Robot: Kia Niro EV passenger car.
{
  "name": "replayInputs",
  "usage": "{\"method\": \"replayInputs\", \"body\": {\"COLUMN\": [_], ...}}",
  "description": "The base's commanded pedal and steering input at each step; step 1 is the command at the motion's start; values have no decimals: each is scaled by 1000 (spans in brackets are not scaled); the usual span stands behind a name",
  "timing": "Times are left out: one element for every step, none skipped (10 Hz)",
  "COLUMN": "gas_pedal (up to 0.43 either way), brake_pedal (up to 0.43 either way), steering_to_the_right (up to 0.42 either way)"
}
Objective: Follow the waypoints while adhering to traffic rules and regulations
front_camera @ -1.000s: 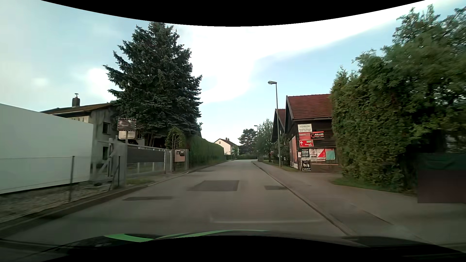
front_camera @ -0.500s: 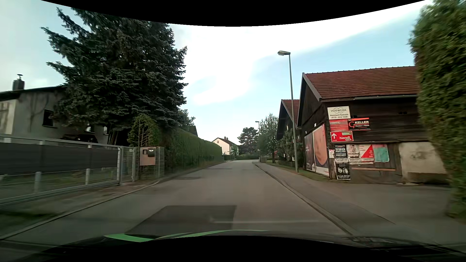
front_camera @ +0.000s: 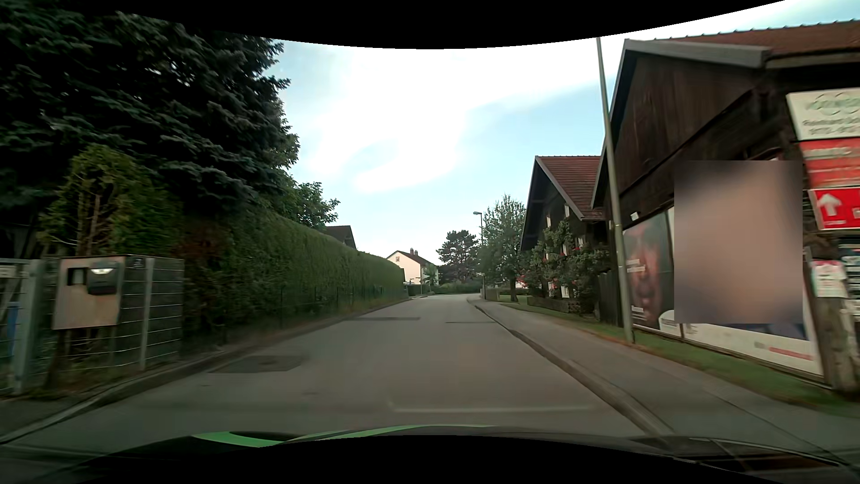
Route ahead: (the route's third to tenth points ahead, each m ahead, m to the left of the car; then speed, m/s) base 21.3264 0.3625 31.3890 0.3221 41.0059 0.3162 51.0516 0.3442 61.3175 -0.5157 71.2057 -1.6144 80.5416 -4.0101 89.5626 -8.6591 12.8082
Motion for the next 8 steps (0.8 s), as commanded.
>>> {"method": "replayInputs", "body": {"gas_pedal": [157,138,138,138,138,138,118,98], "brake_pedal": [0,0,0,0,0,0,0,0], "steering_to_the_right": [2,3,2,3,3,2,2,2]}}
